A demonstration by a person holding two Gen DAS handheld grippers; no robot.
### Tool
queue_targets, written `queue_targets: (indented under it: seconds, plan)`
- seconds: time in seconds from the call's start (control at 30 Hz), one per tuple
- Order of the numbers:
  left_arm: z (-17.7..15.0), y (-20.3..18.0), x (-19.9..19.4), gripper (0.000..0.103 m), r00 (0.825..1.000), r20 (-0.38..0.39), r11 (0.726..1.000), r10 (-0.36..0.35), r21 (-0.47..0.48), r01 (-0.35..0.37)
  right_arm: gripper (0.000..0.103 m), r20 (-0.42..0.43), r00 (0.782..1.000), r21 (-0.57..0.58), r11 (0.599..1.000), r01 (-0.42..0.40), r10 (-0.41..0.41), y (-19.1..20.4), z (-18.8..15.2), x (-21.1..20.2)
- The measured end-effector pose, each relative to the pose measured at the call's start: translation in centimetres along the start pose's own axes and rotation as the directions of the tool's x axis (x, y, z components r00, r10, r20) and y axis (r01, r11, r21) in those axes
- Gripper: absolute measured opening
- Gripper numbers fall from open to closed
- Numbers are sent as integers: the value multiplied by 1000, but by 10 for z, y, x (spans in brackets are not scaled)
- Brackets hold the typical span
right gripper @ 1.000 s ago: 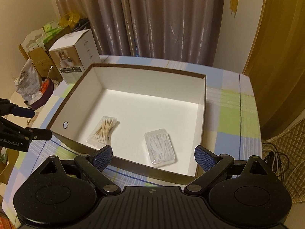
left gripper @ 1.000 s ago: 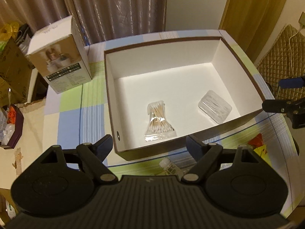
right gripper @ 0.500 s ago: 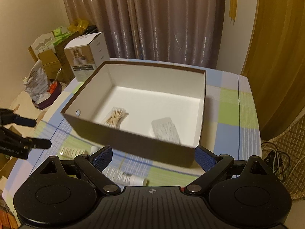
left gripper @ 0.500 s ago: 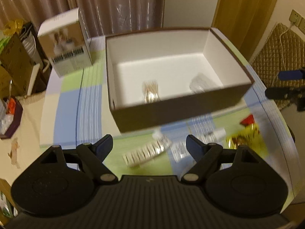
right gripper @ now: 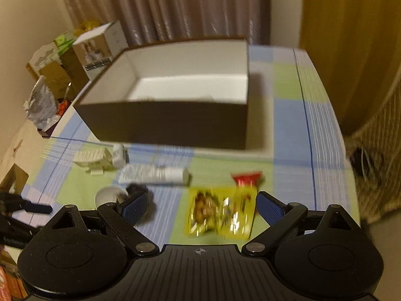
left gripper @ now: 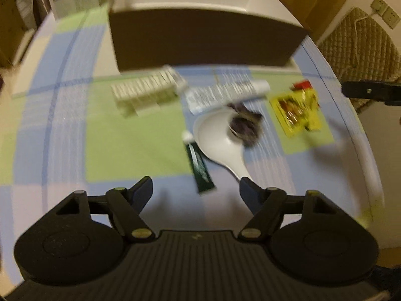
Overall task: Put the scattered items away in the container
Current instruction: 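Move both tools back toward the remaining items on the table, then grasp the white ladle handle with the left tool while the right tool grasps the dark fabric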
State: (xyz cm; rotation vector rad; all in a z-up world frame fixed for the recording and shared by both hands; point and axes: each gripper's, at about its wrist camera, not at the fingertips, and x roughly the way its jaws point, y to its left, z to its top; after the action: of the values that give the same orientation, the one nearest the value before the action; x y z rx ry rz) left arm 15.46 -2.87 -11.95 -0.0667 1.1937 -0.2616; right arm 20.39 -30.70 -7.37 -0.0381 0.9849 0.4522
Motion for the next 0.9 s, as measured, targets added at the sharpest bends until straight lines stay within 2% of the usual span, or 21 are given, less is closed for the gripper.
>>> queue_targets:
  seconds: [0.17,0.33,0.47,0.63,0.7,0.83,0.9]
  plan:
    - [-20,-18,18,58,997,-46,998,-55,8,55,98,-49,999,91,996,6,-1,-16,-23,1]
    - [-24,-28,28,52,992,-58,994,-109,6,110,98,-62,998,112,993,24,-18,-26,-28,-1]
    - [-18,-36,37,51,991,-57,992,-123,0,123,98,-69,997,128,991,32,-23,-31,-31,-1]
    - [-9,-47,53,50,994,-64,996,-92,3,92,98,-81,996,142,989,34,-23,-31,-32,6]
    - [-7,-50,59,40,994,-71,997,-82,7,83,98,-84,996,146,989,36,-24,-31,-33,7]
    - [-10,-52,63,32,995,-71,998,-64,15,65,98,-95,995,146,989,36,-22,-29,-34,11]
    - [-12,-48,62,20,996,-63,998,-56,7,56,98,-99,995,153,988,39,-24,-28,-35,14]
